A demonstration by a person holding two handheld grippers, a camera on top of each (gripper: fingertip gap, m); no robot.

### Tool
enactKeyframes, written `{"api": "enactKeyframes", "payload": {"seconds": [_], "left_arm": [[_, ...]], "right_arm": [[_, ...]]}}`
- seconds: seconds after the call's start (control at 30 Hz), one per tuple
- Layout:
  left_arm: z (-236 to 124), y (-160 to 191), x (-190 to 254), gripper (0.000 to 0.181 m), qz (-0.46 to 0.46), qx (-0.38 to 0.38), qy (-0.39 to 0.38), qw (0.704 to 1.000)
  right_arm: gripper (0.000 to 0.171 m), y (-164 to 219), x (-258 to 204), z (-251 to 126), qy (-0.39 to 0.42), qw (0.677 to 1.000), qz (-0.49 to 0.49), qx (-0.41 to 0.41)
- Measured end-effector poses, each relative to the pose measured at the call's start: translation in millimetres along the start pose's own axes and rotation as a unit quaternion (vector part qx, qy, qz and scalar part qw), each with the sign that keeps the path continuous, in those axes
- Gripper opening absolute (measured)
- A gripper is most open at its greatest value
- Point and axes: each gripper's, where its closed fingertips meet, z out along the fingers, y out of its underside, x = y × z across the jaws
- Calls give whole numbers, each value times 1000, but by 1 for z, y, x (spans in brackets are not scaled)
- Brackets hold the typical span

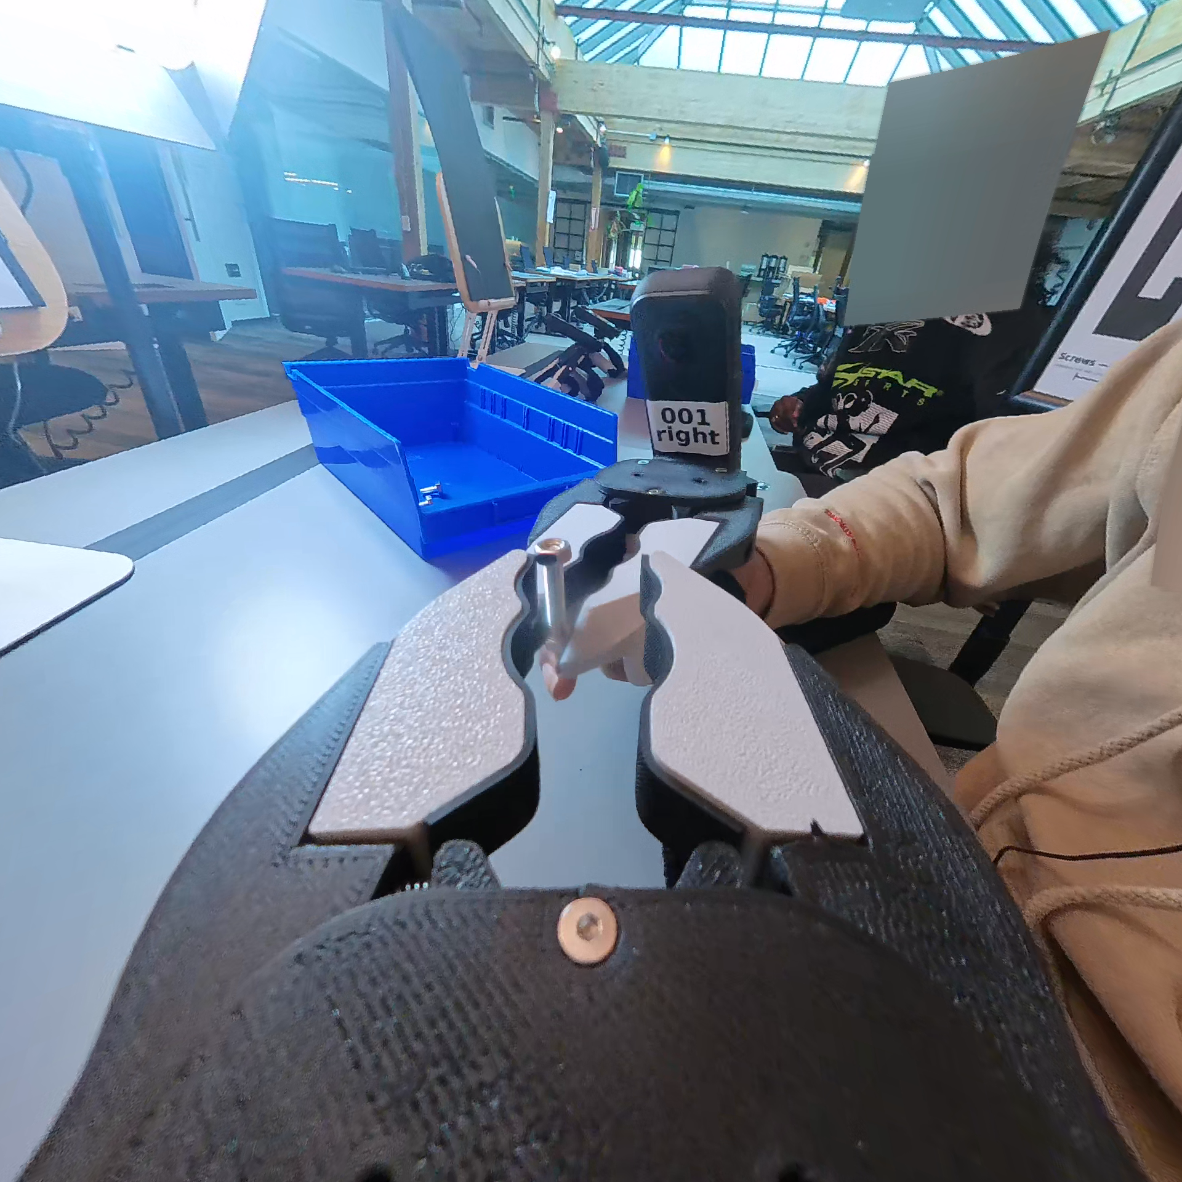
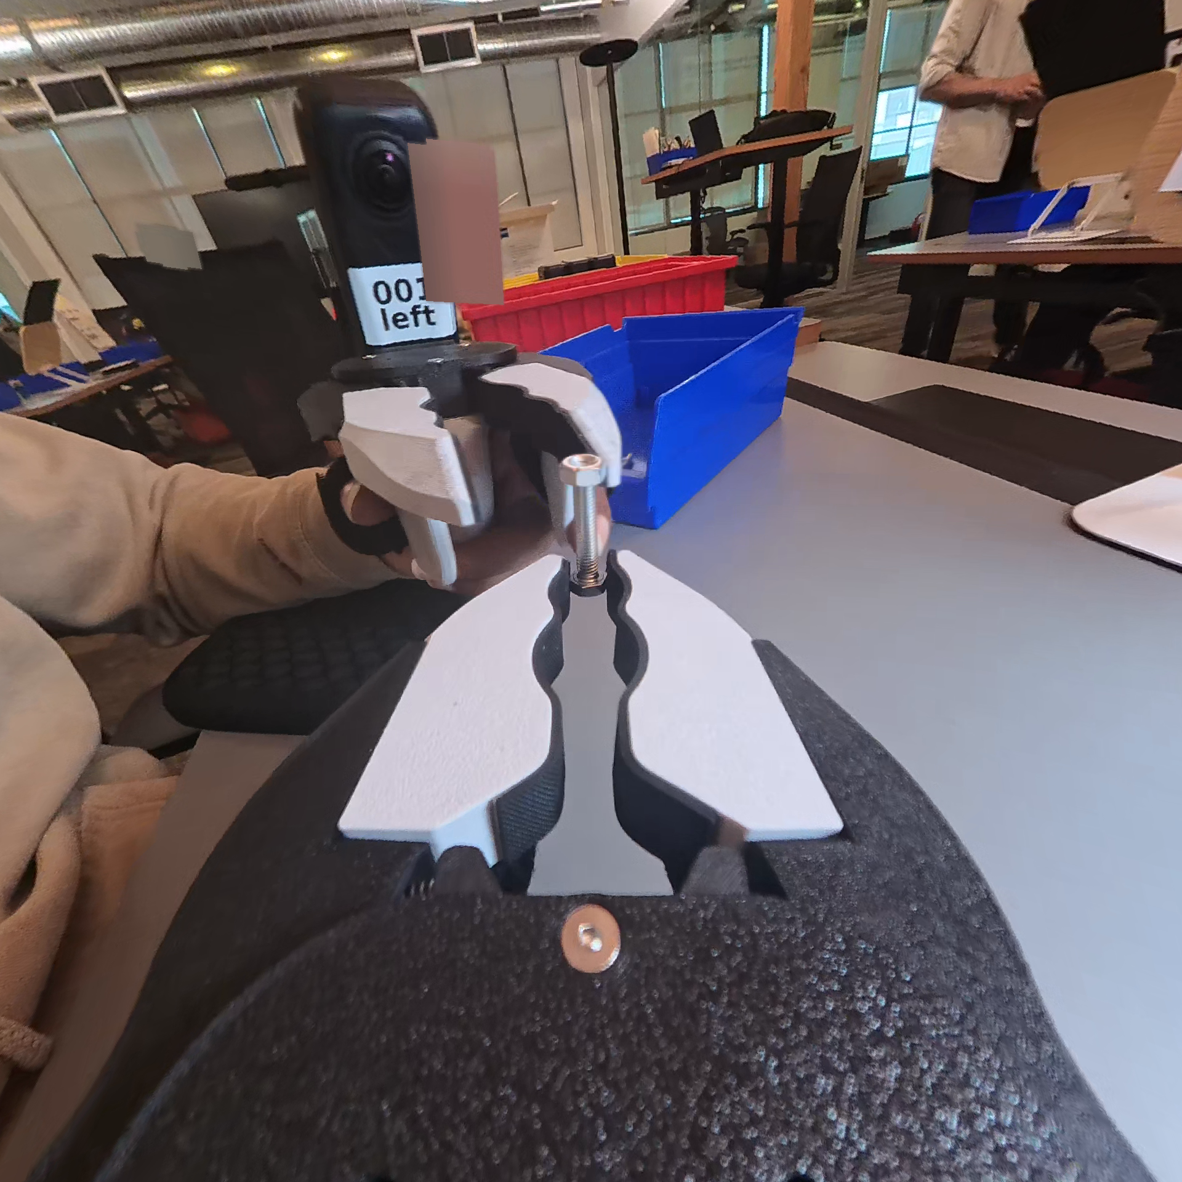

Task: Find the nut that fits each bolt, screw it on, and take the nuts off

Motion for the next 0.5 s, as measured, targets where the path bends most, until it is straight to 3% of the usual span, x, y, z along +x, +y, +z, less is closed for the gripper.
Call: {"api": "enactKeyframes", "payload": {"seconds": [0.07, 0.13, 0.23, 0.37, 0.5], "left_arm": [[-3, -4, 3, 15, 3, 7, 13, 1000], [-6, -7, 1, 13, 3, 13, 8, 1000], [-7, -8, -5, 15, 0, 19, -10, 1000], [-3, -5, -5, 34, 0, 14, -13, 1000], [-2, -3, -1, 30, -3, 8, -2, 1000]], "right_arm": [[11, -4, 6, -3, 10, 1000, 11, 10], [11, -5, 10, -5, 14, 1000, 16, 14], [11, -3, 5, -2, 6, 1000, 9, 7], [11, 4, -5, 3, -11, 1000, -1, -8], [11, 1, 1, 1, -3, 1000, 3, -3]]}}
